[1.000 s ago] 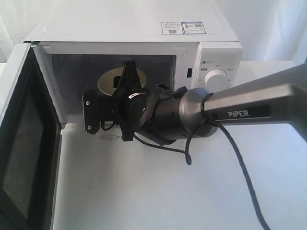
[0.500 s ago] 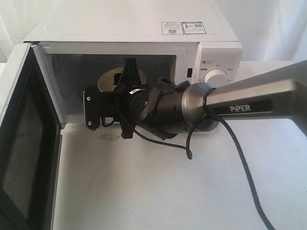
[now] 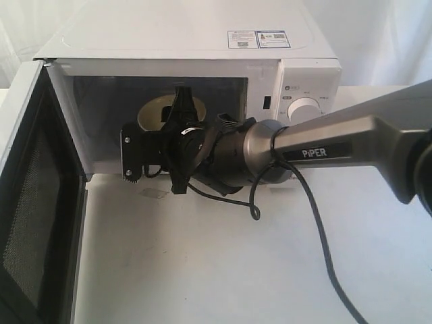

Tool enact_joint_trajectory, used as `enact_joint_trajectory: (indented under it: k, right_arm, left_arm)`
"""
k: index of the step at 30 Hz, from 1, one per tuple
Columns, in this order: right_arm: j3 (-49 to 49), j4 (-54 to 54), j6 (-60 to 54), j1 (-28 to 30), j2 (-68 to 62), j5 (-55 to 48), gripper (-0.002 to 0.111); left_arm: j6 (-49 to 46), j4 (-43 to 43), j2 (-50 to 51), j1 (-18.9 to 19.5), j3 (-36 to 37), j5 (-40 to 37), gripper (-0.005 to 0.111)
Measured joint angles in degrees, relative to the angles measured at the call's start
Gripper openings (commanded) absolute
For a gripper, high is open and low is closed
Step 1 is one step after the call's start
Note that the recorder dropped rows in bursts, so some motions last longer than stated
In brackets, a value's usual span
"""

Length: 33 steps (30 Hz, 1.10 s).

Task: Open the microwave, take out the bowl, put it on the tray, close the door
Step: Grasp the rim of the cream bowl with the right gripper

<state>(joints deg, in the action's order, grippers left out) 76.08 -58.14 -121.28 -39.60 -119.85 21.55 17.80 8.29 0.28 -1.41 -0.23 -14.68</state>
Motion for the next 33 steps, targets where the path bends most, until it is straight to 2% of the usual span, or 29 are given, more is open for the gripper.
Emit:
enact_joint_trajectory:
  k: [17, 28, 30, 33]
  right_arm:
    - [3.1, 0.0, 0.0, 1.0, -3.0, -0.5, 0.055]
    - [3.2, -0.9, 0.0, 1.2, -3.8, -0.6, 0.005]
    - [3.2, -1.1, 0.0, 1.2, -3.8, -0.6, 0.0]
    - [3.2, -1.1, 0.0, 1.2, -3.8, -0.6, 0.0]
  left_arm:
    - [0.0, 0.0, 0.0, 0.0, 0.0, 0.0, 0.0]
    - [0.0, 0.0, 0.0, 0.0, 0.0, 0.0, 0.0]
    - [0.0, 0.0, 0.0, 0.0, 0.0, 0.0, 0.0]
    - [0.0, 0.0, 0.0, 0.0, 0.0, 0.0, 0.0]
